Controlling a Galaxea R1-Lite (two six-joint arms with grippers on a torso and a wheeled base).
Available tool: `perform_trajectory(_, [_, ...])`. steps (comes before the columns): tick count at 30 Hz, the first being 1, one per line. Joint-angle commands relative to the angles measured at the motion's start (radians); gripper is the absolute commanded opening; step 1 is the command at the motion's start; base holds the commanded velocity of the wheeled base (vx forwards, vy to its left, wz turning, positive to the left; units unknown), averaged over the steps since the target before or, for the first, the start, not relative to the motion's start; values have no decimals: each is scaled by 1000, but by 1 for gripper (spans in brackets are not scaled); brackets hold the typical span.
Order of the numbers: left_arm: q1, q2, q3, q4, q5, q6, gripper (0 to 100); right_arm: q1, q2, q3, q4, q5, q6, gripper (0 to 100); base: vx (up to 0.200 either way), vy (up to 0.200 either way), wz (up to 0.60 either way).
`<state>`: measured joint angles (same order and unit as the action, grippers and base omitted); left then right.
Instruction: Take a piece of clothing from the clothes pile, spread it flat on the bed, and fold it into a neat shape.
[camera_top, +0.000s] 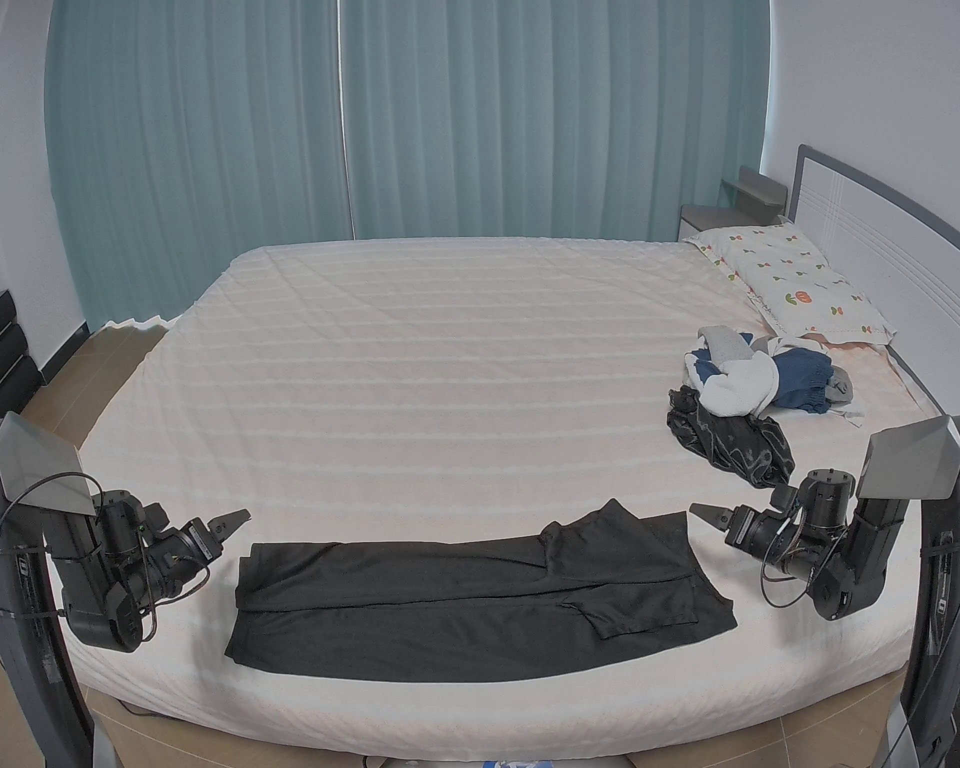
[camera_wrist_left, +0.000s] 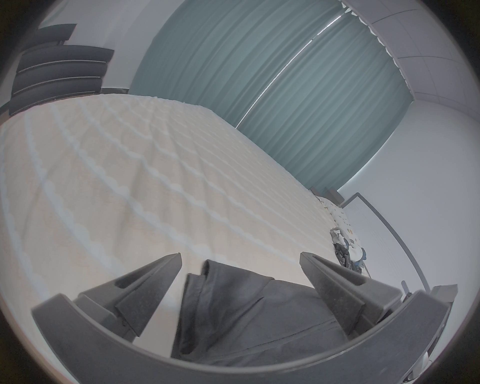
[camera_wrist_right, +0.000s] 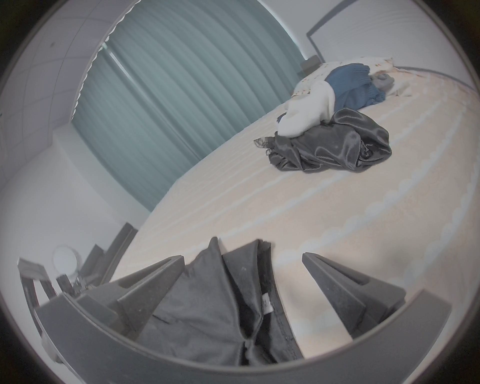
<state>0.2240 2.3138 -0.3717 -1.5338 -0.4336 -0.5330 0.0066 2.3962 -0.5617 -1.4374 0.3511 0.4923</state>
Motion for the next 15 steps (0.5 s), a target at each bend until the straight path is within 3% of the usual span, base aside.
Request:
perform_trajectory(1, [-75,-28,-177,218,18,-58,100,47,-17,-191,192,2,173,100,0,0,0])
perform_trajectory(3, [-94,-33,-270,360,53,-101,100,53,-12,-254,246,8,296,100,0,0,0])
perform_trajectory(5, [-104,-25,-345,500,101,-101,100,49,6,-296,275,22,365,100,0,0,0])
perform_trajectory(9, [-104,1,-466,686,131,-108,100,39,81,-322,267,46,373,100,0,0,0])
perform_trajectory(15, [-107,10,-470,701,136,-107,100,38,69,-316,265,83,384,100,0,0,0])
